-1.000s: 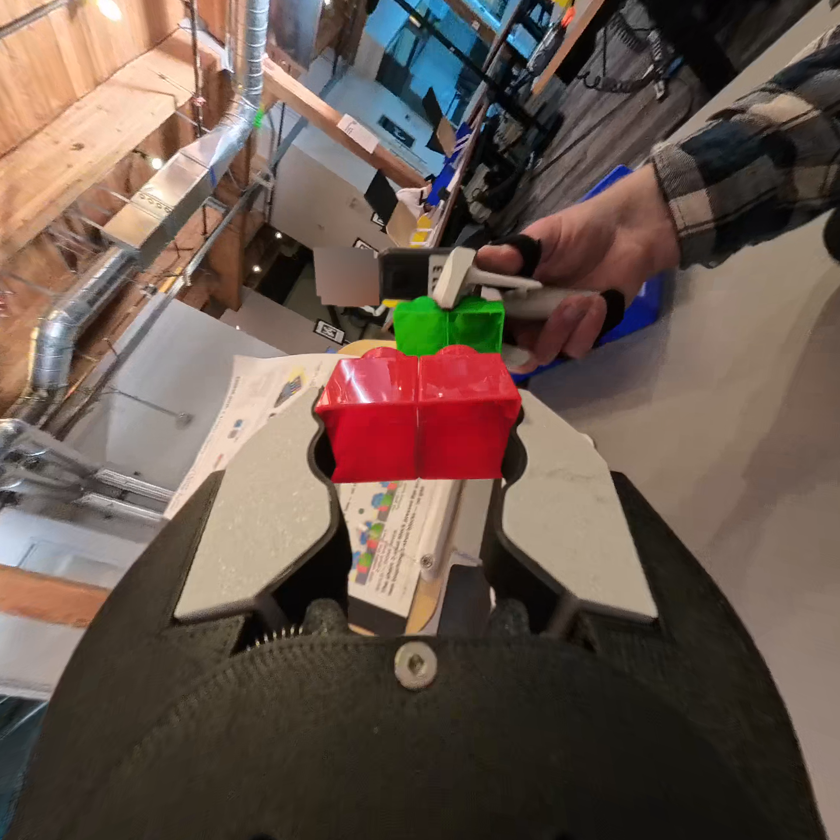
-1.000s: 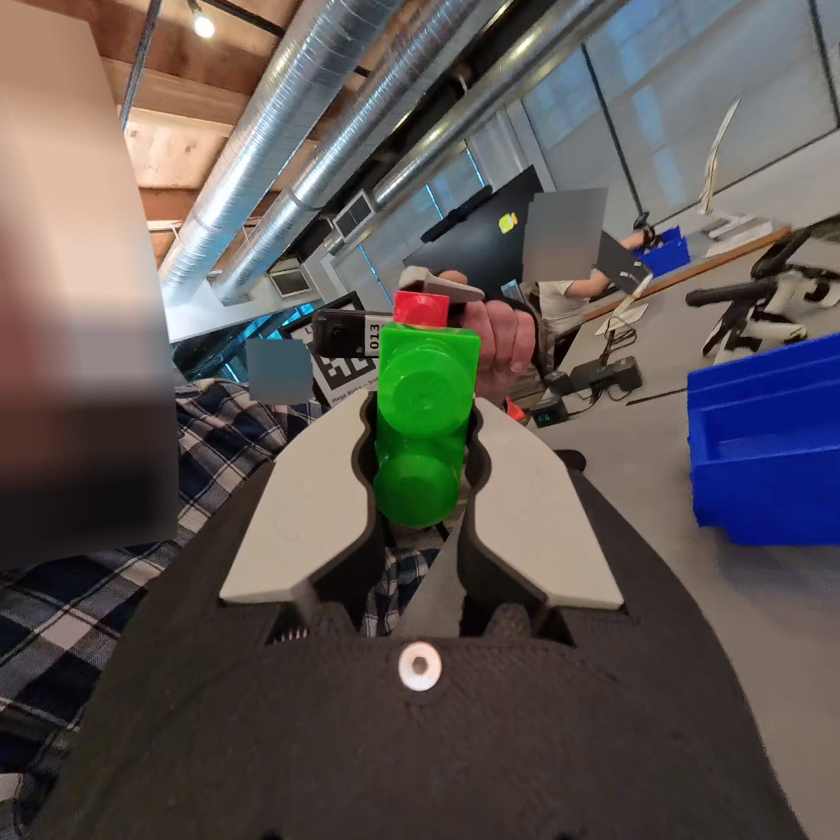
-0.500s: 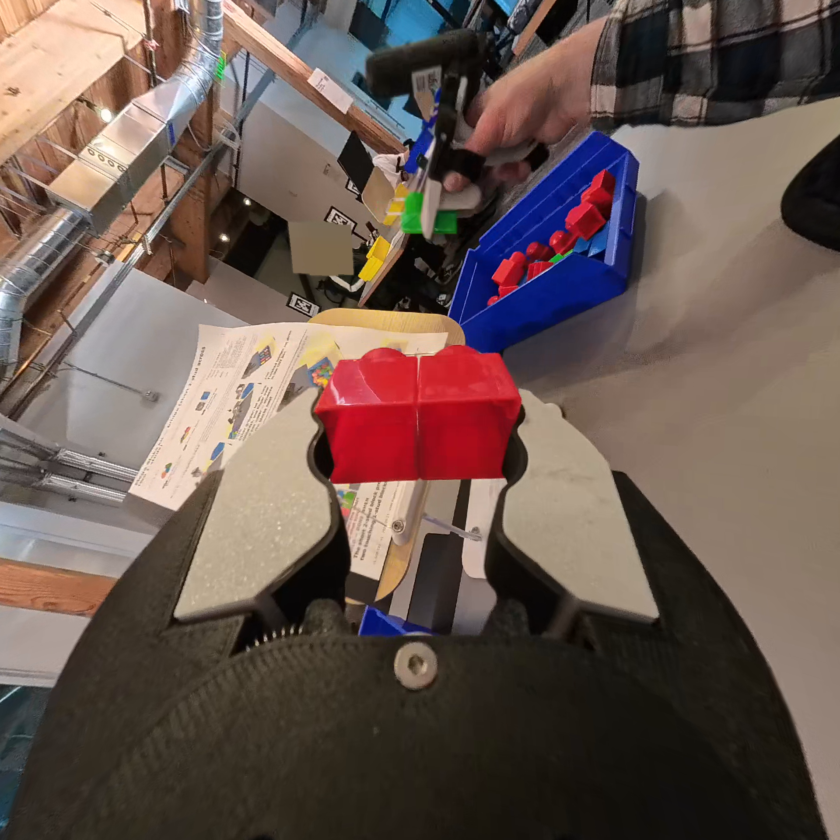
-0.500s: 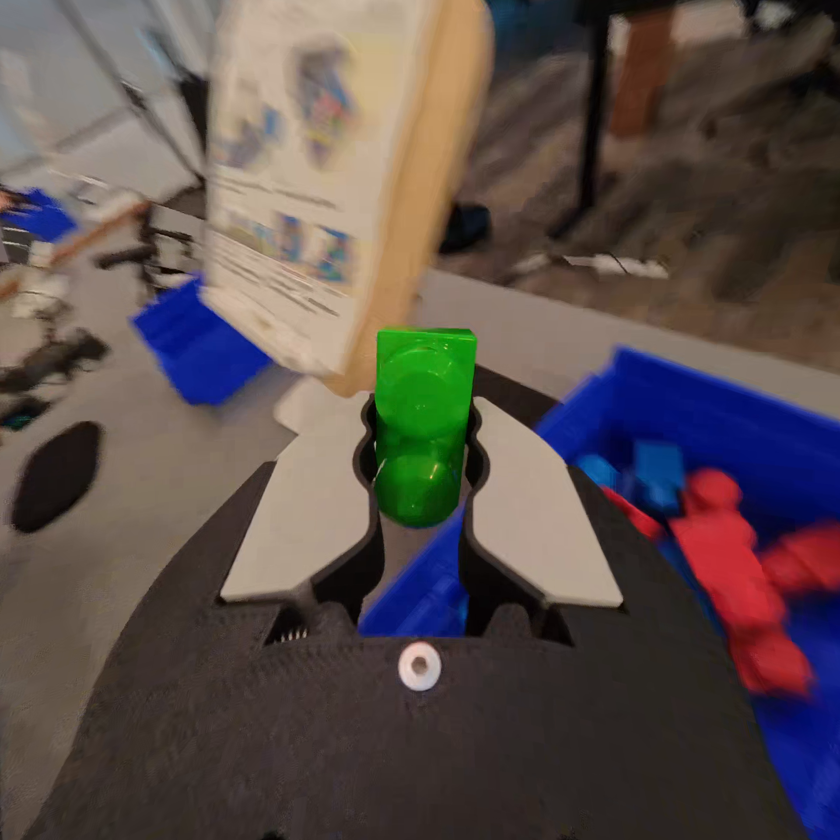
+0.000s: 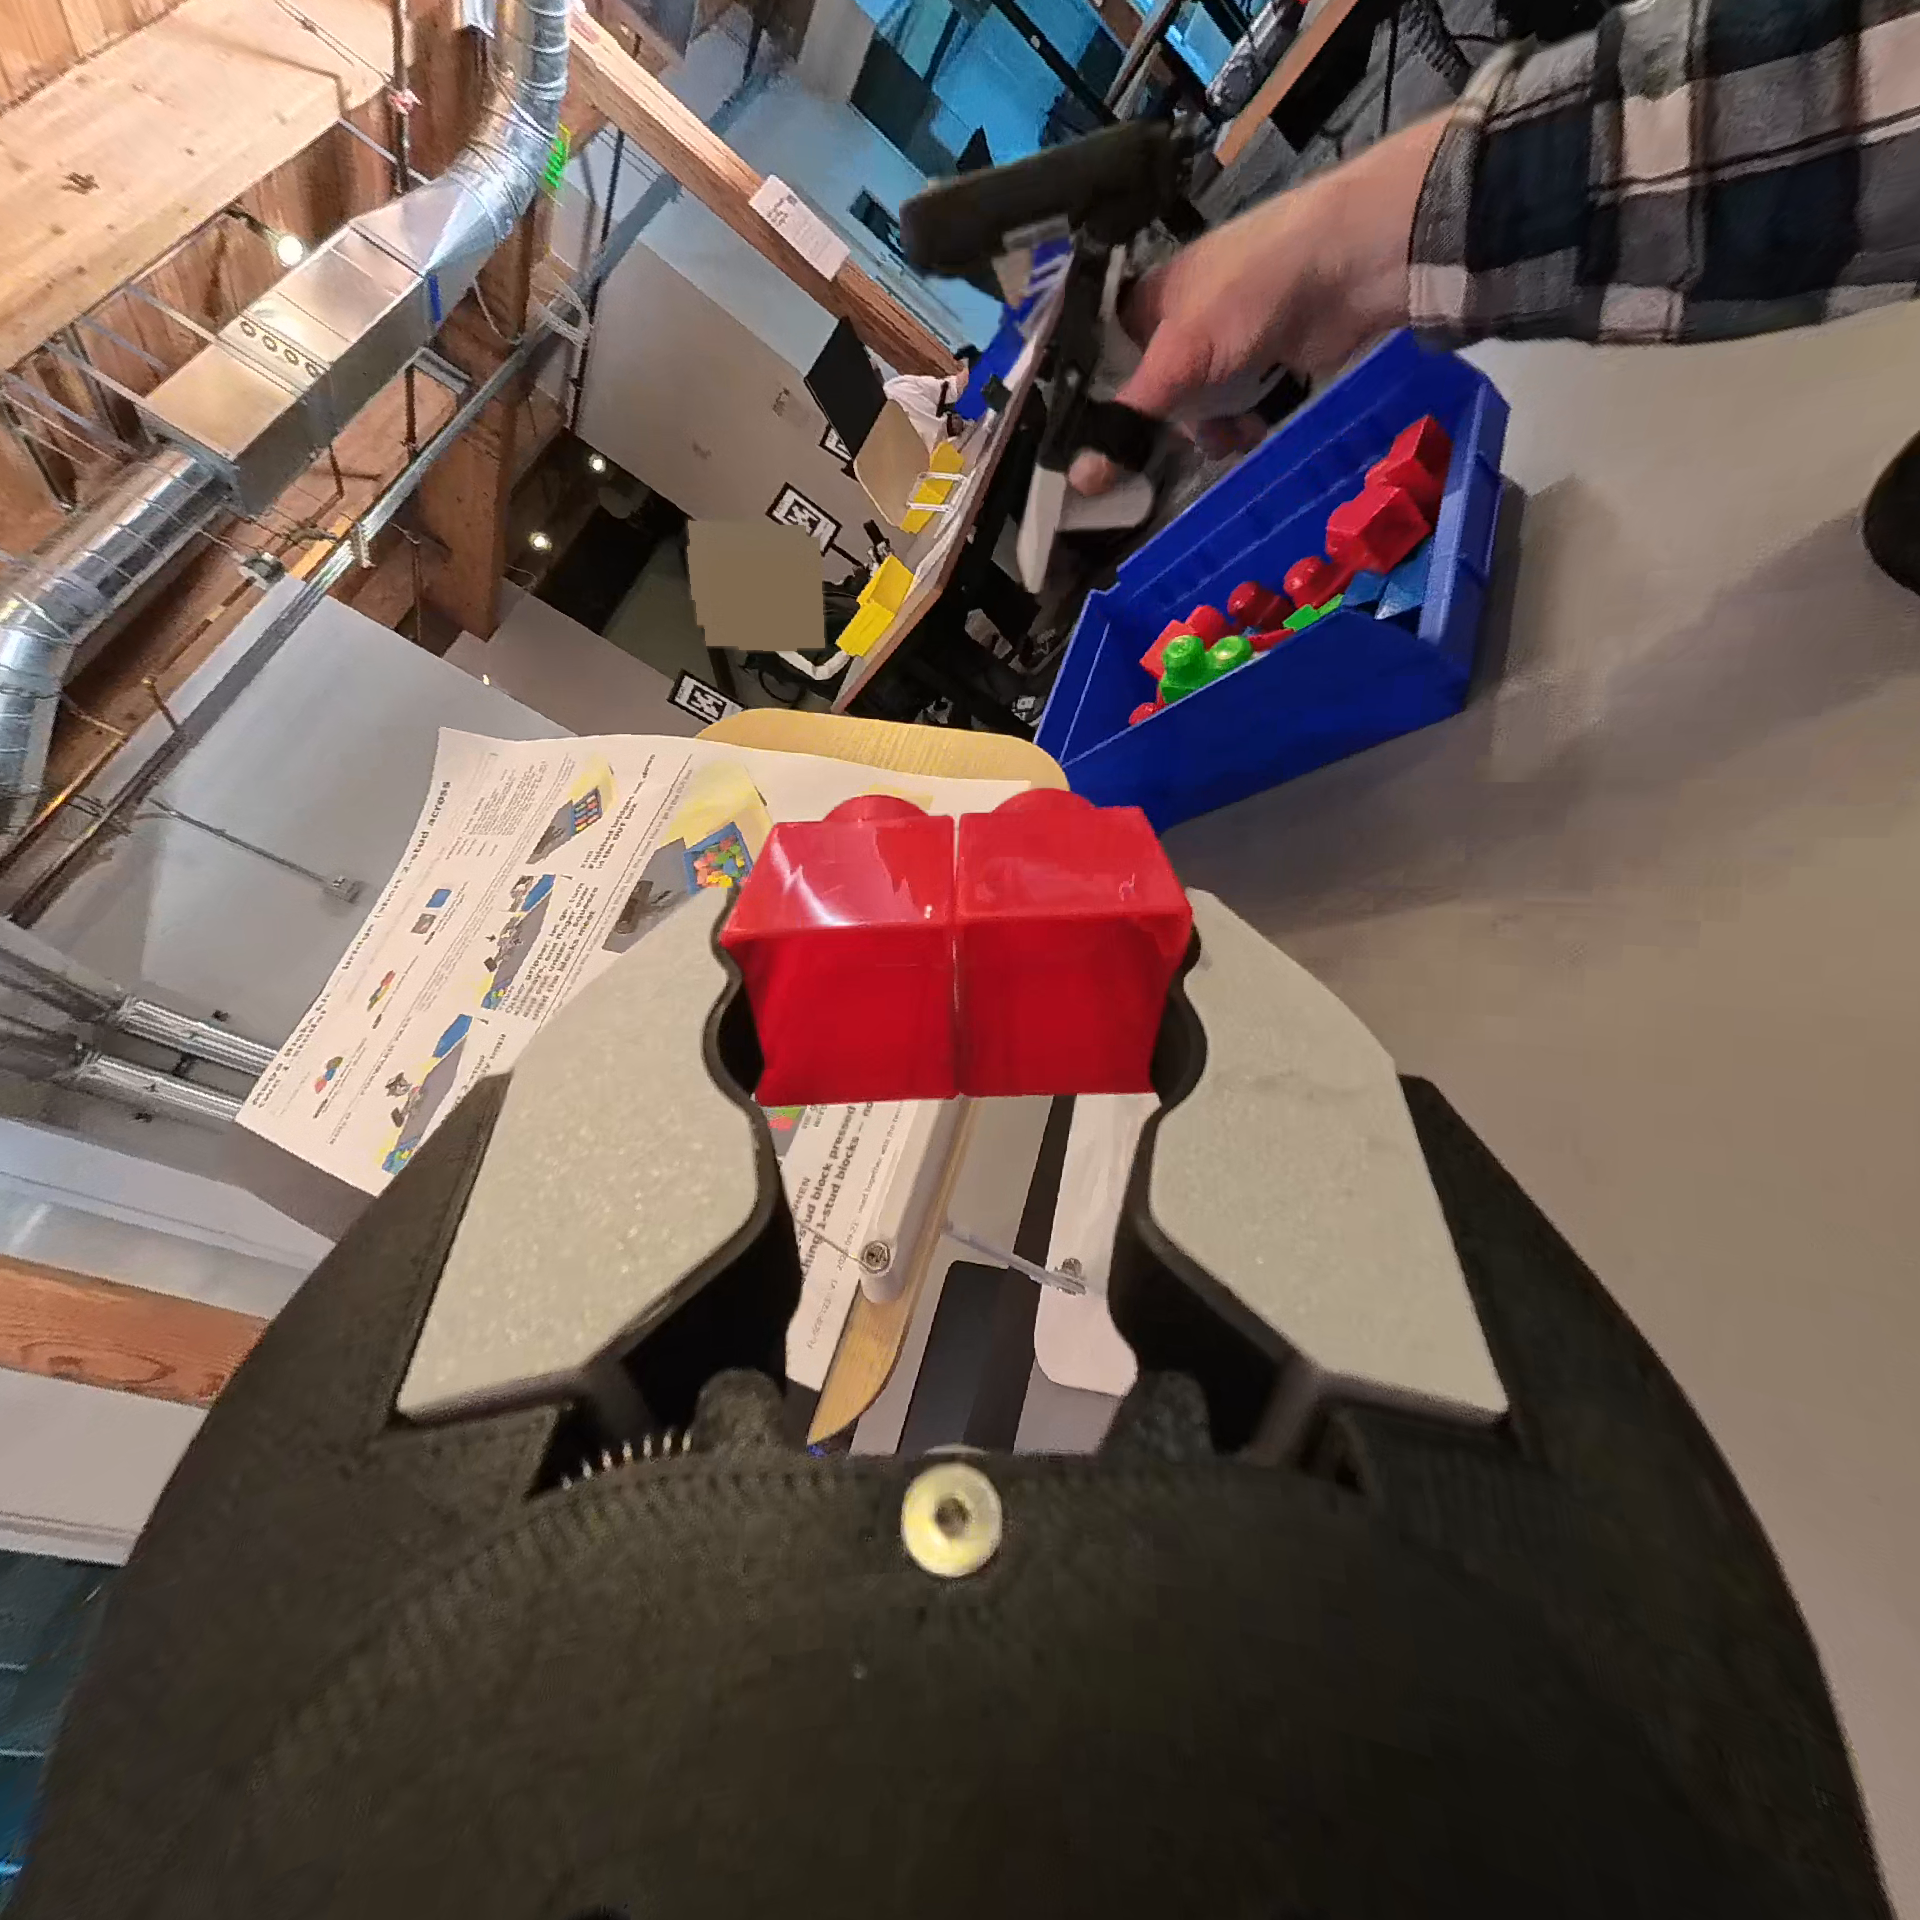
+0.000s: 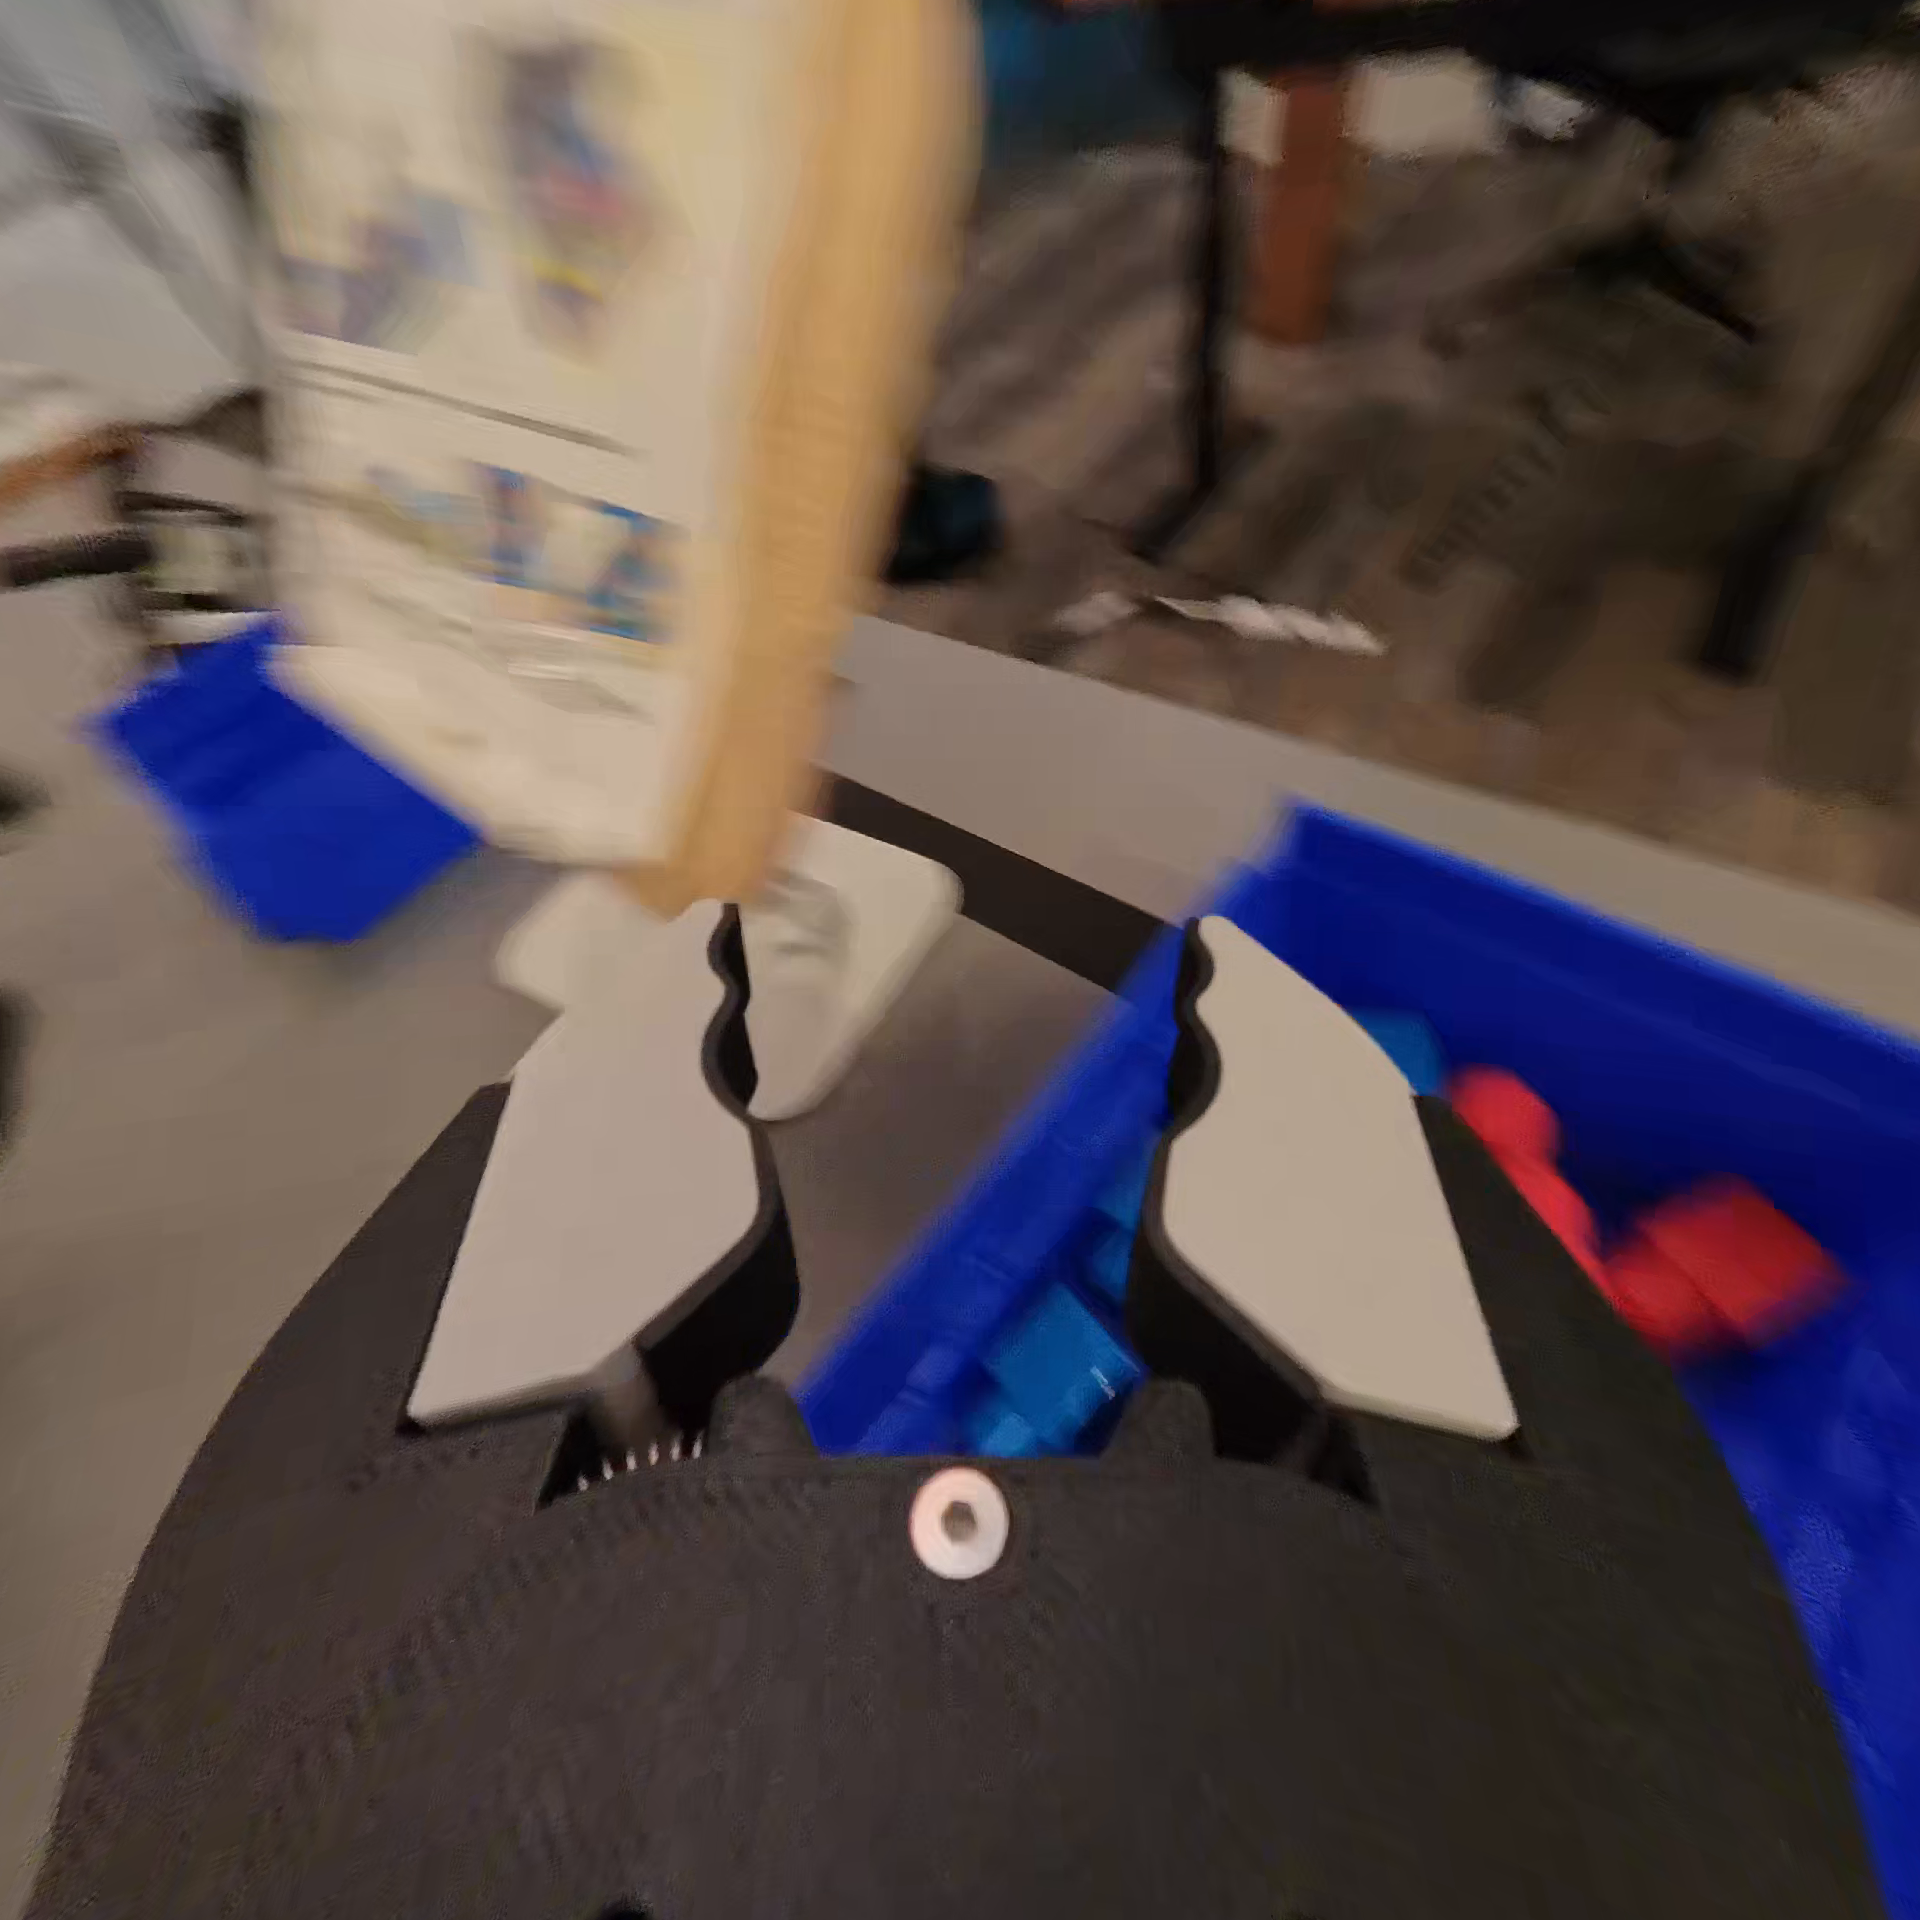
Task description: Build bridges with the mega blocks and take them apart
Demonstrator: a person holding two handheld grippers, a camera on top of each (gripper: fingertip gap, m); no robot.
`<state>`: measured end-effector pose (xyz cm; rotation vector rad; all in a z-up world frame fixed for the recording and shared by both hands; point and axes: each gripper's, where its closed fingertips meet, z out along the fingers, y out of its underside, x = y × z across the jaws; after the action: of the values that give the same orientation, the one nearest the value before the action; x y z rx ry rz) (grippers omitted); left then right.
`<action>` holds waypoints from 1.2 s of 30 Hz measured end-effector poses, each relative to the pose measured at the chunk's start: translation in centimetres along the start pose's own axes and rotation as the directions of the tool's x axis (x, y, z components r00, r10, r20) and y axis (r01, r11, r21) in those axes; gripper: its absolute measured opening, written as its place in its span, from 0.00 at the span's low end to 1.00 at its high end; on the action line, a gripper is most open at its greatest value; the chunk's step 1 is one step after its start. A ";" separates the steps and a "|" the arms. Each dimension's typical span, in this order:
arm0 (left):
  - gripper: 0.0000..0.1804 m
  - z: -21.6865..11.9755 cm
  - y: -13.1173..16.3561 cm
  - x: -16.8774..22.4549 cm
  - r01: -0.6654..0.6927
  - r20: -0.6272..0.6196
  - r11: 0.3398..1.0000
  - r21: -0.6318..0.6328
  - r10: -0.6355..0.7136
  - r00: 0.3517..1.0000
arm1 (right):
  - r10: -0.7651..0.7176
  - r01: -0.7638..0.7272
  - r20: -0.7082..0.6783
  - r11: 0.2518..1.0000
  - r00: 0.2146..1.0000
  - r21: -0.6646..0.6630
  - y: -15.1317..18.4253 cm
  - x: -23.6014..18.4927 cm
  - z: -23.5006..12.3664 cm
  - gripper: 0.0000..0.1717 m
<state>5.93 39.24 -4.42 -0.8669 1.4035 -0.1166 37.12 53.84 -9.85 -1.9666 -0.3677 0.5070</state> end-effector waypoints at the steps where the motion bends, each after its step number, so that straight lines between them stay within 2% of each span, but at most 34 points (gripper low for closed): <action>1: 0.41 0.1 0.0 0.0 0.009 0.001 1.000 0.007 -0.009 1.000 | -0.067 0.061 0.127 0.997 0.990 0.044 -1.4 -3.7 -0.2 0.42; 3: 0.41 0.2 -0.3 0.0 0.036 -0.005 0.999 0.033 -0.036 0.999 | -0.167 0.133 0.332 0.983 0.928 0.125 -3.3 -10.9 -0.6 0.43; 4: 0.41 0.2 -0.4 -0.1 0.050 -0.004 0.998 0.045 -0.050 0.999 | -0.185 0.127 0.462 0.980 0.868 0.154 -3.8 -14.9 -1.0 0.43; 6: 0.41 0.2 -0.9 -0.1 0.065 -0.017 0.995 0.074 -0.064 0.998 | -0.179 0.096 0.692 0.983 0.699 0.158 -3.7 -22.0 -1.7 0.44; 8: 0.41 0.3 -1.1 -0.2 0.036 -0.013 0.997 0.071 -0.035 0.999 | -0.144 0.083 0.833 0.990 0.534 0.118 -2.7 -27.5 -2.0 0.44; 12: 0.41 0.4 -2.3 0.2 0.002 -0.026 0.994 0.110 0.001 1.000 | 0.025 0.023 0.971 0.999 0.236 -0.031 -0.3 -34.8 -2.0 0.47; 15: 0.41 0.6 -3.0 0.6 -0.029 -0.038 0.992 0.123 0.034 0.999 | 0.128 -0.028 0.987 0.992 0.097 -0.126 0.7 -37.4 -1.5 0.40; 18: 0.41 0.7 -3.5 1.0 -0.037 -0.055 0.989 0.140 0.045 0.997 | 0.164 -0.075 0.986 0.984 0.031 -0.161 1.0 -38.3 -1.1 0.32; 21: 0.41 0.9 -3.4 1.6 -0.059 -0.070 0.990 0.127 0.068 0.995 | 0.160 -0.061 0.987 0.985 0.001 -0.160 1.5 -38.7 -1.3 0.24; 28: 0.41 0.9 -3.2 1.7 -0.056 -0.094 0.990 0.126 0.068 0.993 | 0.167 -0.075 0.986 0.983 0.005 -0.166 1.4 -38.6 -1.1 0.23; 30: 0.41 0.9 -3.3 1.7 -0.067 -0.098 0.990 0.122 0.079 0.992 | 0.185 -0.088 0.982 0.978 -0.028 -0.187 1.4 -38.6 -1.3 0.23; 34: 0.41 0.8 -3.2 2.0 -0.067 -0.124 0.991 0.118 0.082 0.989 | 0.183 -0.096 0.982 0.978 -0.040 -0.186 1.4 -38.7 -1.3 0.24; 36: 0.41 0.8 -3.1 1.9 -0.082 -0.111 0.991 0.107 0.094 0.989 | 0.149 -0.096 0.989 0.984 0.001 -0.148 1.4 -38.7 -1.1 0.23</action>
<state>8.32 36.41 -4.17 -0.7215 1.5286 -0.1725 4.26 34.34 -3.44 -1.2528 -1.1089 2.1113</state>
